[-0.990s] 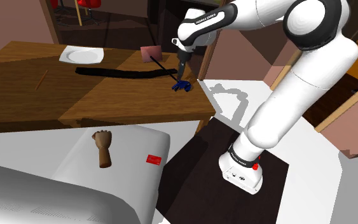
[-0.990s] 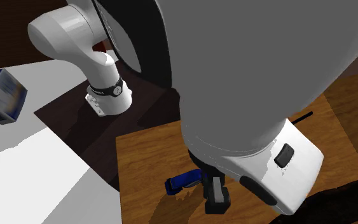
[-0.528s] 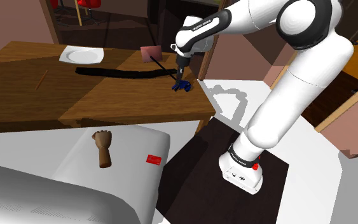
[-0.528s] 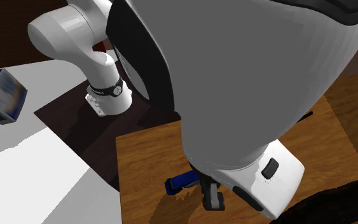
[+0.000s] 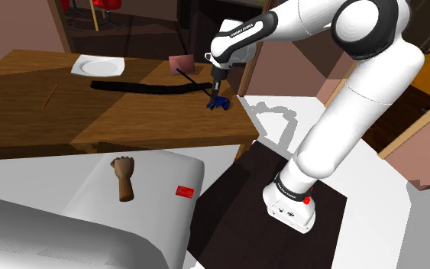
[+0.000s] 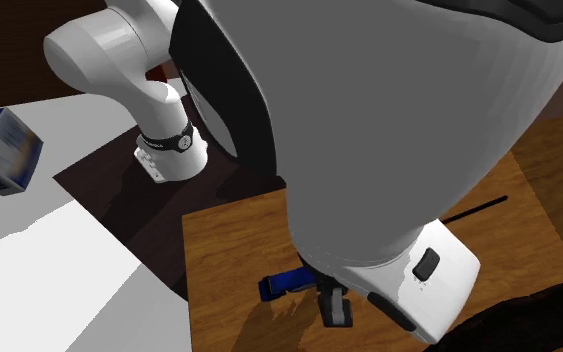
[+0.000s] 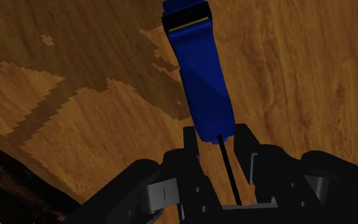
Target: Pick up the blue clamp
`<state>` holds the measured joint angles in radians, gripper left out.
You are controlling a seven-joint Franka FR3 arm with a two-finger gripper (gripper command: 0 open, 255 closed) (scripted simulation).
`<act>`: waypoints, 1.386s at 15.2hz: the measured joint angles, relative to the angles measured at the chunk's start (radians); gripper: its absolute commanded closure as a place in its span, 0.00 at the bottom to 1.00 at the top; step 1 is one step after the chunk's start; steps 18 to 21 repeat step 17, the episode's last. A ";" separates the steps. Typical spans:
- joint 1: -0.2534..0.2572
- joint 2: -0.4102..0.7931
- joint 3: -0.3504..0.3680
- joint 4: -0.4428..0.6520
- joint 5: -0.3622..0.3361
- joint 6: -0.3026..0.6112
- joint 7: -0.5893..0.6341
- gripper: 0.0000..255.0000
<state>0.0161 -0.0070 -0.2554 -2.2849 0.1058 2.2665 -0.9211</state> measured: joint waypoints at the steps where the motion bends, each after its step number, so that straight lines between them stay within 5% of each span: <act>1: 0.000 -0.001 0.000 -0.001 0.000 0.000 0.001 1.00; 21: -0.002 -0.099 0.004 0.098 -0.042 -0.192 0.043 1.00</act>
